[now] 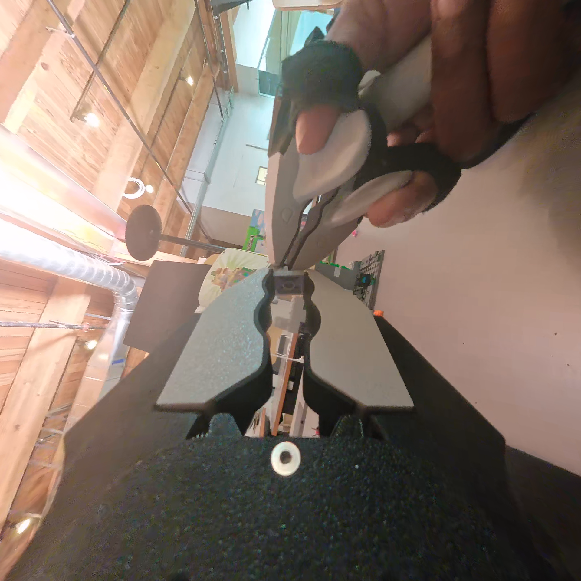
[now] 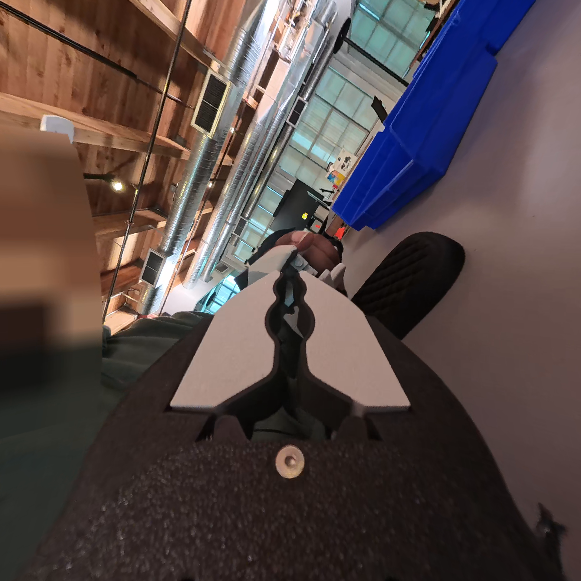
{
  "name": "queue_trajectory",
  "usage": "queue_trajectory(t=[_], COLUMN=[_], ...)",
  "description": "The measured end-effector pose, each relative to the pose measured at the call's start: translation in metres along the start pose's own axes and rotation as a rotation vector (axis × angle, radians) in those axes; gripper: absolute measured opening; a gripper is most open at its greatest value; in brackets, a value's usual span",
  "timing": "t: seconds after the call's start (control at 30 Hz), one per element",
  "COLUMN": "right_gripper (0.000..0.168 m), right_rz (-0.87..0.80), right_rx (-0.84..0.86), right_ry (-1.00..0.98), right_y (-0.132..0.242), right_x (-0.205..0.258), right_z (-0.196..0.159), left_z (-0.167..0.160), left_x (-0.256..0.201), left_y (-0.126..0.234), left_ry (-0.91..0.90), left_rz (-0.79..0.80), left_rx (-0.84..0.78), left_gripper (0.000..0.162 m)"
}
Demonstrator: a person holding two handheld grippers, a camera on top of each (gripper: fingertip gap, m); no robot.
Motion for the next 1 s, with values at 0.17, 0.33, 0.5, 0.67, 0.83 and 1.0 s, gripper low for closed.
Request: queue_trajectory(t=[0.17, 0.33, 0.5, 0.67, 0.83, 1.0], right_gripper=[0.0, 0.0, 0.003, 0.011, 0.01, 0.011], right_rz=[0.051, -0.042, -0.183, -0.244, -0.211, -0.259], right_rx=[-0.084, -0.019, 0.117, 0.214, 0.334, 0.543], right_ry=[0.055, 0.14, 0.388, 0.772, 1.096, 1.375], right_y=[0.011, 0.016, 0.007, 0.008, 0.012, 0.002], right_x=[0.014, 0.015, 0.019, 0.036, 0.061, 0.071], right_z=[0.014, 0.015, 0.006, 0.01, 0.016, 0.007], left_z=[-0.001, -0.01, -0.004, 0.006, 0.012, 0.016], left_x=[-0.016, -0.001, 0.006, 0.025, 0.038, 0.04], left_y=[0.002, 0.004, 0.004, 0.01, 0.016, 0.018], left_ry=[-0.047, 0.075, 0.449, 0.957, 1.302, 1.543], left_rz=[-0.059, -0.043, -0.246, -0.591, -0.927, -1.219], left_rx=[-0.014, 0.022, -0.048, -0.202, -0.354, -0.449], left_gripper=[0.017, 0.017, 0.017, 0.017, 0.017, 0.017])
Point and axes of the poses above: each gripper's, where its closed fingertips meet, y back along the fingers, z out of its top, x = y × z across the jaws, the point moved 5 cm from there along y, back along the fingers, and after that the axes turned 9 degrees about x, right-handed, at the moved point
